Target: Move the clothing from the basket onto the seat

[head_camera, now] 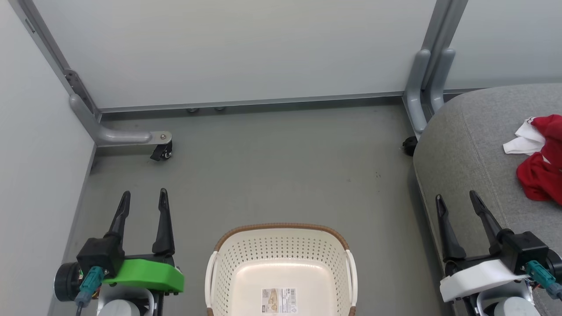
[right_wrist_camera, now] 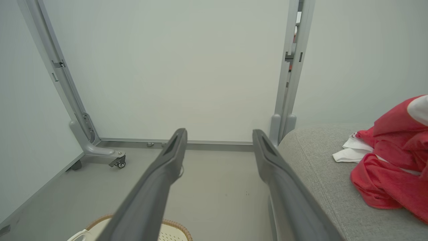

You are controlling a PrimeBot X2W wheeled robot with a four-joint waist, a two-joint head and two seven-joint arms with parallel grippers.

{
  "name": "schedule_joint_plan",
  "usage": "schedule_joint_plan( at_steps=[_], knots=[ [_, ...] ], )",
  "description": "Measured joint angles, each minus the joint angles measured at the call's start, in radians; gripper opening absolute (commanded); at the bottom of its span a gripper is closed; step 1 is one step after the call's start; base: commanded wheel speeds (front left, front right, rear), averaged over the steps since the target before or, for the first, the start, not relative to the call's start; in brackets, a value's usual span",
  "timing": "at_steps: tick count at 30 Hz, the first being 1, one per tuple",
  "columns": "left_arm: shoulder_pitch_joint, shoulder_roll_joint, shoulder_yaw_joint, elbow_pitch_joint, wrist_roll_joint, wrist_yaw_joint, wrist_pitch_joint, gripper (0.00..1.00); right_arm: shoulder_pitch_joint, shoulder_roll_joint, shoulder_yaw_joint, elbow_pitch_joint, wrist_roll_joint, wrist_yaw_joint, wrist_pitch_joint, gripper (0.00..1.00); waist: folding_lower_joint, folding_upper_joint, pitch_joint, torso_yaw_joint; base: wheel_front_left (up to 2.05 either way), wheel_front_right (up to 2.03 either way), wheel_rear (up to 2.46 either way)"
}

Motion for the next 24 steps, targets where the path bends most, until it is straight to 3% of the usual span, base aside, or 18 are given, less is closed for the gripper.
schedule_joint_plan(
  at_steps=[24],
  knots=[
    [0.034, -0.044, 0.086, -0.017, 0.07, -0.043, 0.0, 1.0, 0.041, 0.003, 0.024, -0.021, 0.028, 0.0, 0.0, 1.0, 0.0, 0.0, -0.018, -0.013, 0.0, 0.0, 0.0]
  ],
)
